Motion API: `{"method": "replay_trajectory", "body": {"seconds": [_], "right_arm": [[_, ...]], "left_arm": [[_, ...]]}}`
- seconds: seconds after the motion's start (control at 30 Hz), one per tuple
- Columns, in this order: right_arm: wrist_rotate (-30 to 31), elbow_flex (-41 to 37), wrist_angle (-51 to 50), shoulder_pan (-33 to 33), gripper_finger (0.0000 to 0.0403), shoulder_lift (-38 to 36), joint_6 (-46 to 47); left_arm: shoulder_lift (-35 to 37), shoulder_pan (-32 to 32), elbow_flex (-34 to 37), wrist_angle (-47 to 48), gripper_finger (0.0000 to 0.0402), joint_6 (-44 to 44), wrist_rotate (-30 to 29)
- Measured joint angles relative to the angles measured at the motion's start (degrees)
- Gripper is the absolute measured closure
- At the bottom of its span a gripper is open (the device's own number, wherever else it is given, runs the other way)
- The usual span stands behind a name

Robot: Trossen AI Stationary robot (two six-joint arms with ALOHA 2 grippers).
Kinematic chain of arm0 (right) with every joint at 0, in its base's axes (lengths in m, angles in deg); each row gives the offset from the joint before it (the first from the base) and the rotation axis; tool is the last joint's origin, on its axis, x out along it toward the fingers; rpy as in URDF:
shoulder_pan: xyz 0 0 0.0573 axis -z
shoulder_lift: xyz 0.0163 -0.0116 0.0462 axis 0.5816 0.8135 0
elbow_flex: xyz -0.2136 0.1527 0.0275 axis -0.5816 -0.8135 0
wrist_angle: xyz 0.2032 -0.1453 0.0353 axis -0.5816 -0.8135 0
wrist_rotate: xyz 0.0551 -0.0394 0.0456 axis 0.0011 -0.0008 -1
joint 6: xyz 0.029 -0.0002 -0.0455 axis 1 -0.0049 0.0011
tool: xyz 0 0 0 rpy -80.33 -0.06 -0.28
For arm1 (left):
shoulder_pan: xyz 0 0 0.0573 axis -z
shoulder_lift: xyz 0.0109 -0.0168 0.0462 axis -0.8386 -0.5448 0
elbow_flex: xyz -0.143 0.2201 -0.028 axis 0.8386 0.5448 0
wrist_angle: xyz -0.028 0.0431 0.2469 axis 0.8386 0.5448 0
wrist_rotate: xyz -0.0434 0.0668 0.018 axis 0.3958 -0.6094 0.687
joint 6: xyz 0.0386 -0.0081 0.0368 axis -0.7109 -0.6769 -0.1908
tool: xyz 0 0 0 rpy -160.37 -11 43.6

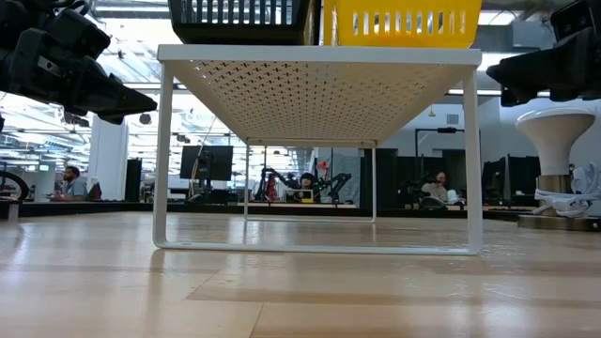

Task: Pick & Place Office Desk Supplies
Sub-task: Return to Home Position

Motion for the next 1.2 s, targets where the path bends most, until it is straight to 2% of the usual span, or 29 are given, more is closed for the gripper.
{"method": "replay_trajectory", "body": {"seconds": [1.2], "right_arm": [[0.1,0.01,0.26,0.55,0.0311,0.01,7.12]], "left_arm": [[0.0,0.01,0.0,0.0,0.0345,0.0,0.0]]}}
